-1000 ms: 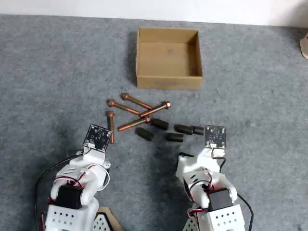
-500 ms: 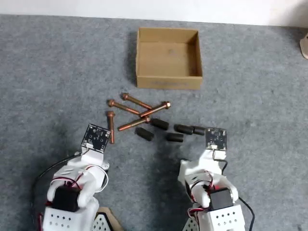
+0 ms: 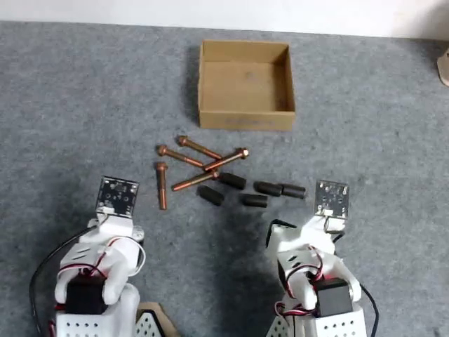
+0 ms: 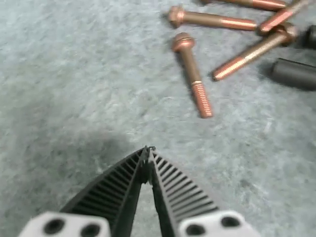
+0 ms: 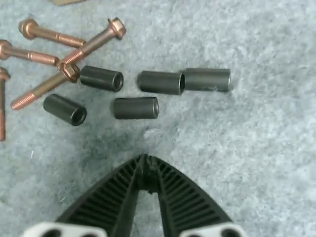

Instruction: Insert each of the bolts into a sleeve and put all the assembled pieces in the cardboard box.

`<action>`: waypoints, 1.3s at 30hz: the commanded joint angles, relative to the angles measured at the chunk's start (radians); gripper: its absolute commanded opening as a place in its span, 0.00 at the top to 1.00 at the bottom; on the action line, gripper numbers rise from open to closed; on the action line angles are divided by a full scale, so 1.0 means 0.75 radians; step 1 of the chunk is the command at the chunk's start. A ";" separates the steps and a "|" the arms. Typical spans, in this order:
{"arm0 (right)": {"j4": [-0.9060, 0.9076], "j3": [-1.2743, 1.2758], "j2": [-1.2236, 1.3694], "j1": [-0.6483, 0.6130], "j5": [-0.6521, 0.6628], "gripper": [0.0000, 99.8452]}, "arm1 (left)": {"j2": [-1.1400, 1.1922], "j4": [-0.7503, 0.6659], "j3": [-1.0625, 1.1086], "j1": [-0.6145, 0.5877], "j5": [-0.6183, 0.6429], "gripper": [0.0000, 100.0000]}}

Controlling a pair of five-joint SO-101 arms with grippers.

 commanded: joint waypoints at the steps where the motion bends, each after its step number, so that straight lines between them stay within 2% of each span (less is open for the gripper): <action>1: 0.017 -0.073 0.021 0.011 -0.014 1.00 | 0.028 0.004 -0.085 -0.083 -0.010 0.99; 6: 0.017 -0.075 0.021 0.011 -0.014 1.00 | 0.261 0.006 -0.244 -0.091 -0.010 0.99; 13: 0.028 -0.081 0.021 0.009 -0.010 1.00 | 0.852 0.006 -0.607 -0.091 -0.004 0.99; 18: 0.085 -0.118 0.024 0.009 -0.012 1.00 | 1.220 0.110 -0.873 -0.091 0.008 0.99; 25: 0.083 -0.189 0.044 0.009 -0.014 1.00 | 1.550 0.147 -1.163 -0.087 0.252 0.99; 28: 0.073 -0.302 0.204 0.009 -0.014 1.00 | 1.638 0.147 -1.257 -0.048 0.356 0.99; 31: 0.089 -0.504 0.508 0.003 -0.014 1.00 | 1.728 0.147 -1.355 0.034 0.507 0.99; 35: 0.234 -0.844 0.952 0.001 -0.008 1.00 | 1.826 0.168 -1.396 0.167 0.526 0.99; 39: 0.435 -1.255 1.282 0.003 -0.006 1.00 | 1.832 0.268 -1.460 0.195 0.526 0.99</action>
